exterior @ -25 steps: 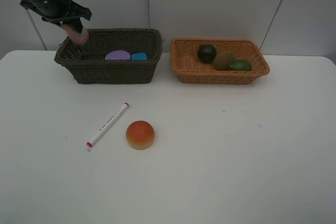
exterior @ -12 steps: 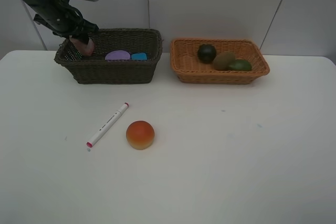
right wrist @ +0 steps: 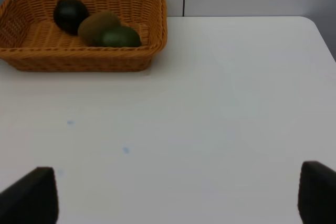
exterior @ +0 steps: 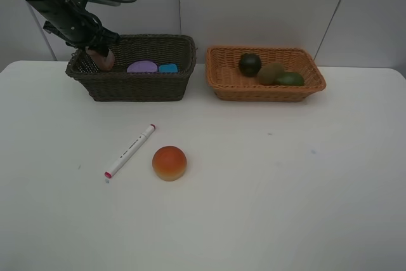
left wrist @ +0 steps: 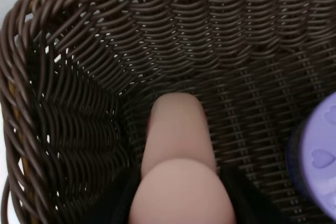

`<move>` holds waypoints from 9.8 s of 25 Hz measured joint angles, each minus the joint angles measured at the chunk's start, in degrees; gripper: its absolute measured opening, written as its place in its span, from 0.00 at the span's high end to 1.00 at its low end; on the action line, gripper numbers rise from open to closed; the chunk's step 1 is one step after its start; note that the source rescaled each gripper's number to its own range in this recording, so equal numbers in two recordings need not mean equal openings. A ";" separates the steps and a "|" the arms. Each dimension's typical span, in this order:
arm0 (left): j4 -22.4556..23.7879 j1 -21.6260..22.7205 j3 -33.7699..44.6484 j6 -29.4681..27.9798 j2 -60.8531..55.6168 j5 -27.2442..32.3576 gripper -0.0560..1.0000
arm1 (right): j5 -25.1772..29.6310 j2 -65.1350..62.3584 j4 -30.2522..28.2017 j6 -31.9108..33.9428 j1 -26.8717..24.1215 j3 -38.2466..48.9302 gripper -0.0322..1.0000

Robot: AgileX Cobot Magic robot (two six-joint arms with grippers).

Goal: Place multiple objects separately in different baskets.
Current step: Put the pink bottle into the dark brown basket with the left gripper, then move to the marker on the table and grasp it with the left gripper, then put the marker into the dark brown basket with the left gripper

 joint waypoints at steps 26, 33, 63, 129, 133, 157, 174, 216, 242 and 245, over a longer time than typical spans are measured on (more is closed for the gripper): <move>0.00 0.00 0.00 1.70 -0.35 2.77 0.00 | 0.00 0.00 0.00 0.00 0.00 0.00 0.00; 0.00 0.00 0.00 1.70 -5.01 7.04 0.00 | 0.00 0.00 0.00 0.00 0.00 0.00 0.00; -3.43 -16.88 22.66 -2.79 -22.69 15.64 0.00 | 0.00 0.00 0.00 0.00 0.00 0.00 0.00; -1.83 -18.65 27.91 -4.27 -4.17 3.73 0.93 | 0.00 0.00 0.00 0.00 0.00 0.00 0.00; -1.89 -18.65 27.91 -4.27 -4.17 3.49 0.93 | 0.00 0.00 0.00 0.00 0.00 0.00 0.00; -1.94 -18.65 27.91 -4.27 -4.95 6.04 0.93 | 0.00 0.00 0.00 0.00 0.00 0.00 0.00; -1.94 -18.65 27.96 -4.27 -19.00 9.36 0.93 | 0.00 0.00 0.00 0.00 0.00 0.00 0.00; 26.50 -13.92 5.91 1.73 -5.89 -7.00 0.93 | 0.00 0.00 0.00 0.00 0.00 0.00 0.00; 28.45 -13.92 0.01 5.94 2.80 -8.03 0.93 | 0.00 0.00 0.00 0.00 0.00 0.00 0.00; 28.45 -13.92 0.01 6.06 2.80 -8.03 0.86 | 0.00 0.00 0.00 0.00 0.00 0.00 0.00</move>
